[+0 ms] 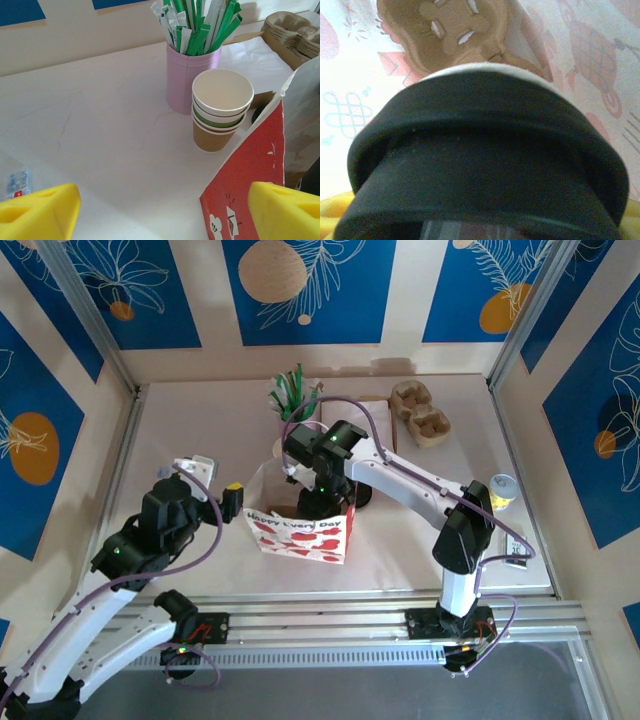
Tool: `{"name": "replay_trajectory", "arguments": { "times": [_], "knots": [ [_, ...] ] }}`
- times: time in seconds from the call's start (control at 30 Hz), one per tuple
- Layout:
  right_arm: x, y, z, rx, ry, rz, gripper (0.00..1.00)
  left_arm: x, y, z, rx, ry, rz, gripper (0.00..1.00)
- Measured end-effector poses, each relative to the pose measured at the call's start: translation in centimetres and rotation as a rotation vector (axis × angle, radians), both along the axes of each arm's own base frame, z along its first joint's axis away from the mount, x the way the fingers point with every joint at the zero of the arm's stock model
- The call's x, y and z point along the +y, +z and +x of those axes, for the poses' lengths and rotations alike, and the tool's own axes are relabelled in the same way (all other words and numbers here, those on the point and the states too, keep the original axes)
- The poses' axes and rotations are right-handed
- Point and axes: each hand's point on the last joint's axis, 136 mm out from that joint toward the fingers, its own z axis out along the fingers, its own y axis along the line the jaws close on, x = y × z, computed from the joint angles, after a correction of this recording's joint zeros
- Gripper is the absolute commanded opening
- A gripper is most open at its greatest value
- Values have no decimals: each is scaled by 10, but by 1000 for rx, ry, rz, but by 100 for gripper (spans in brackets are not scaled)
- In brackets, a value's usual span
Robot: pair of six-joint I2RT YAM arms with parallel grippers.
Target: Pack the takeout coffee
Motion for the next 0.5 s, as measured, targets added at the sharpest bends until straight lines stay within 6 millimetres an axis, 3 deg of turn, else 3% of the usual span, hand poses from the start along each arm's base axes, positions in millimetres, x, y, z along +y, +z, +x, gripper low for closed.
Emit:
{"name": "replay_trajectory", "arguments": {
  "times": [0.5],
  "knots": [
    [-4,-5,0,5,-15,-12,73,-1,-2,1,5,0,4,87]
  ]
}}
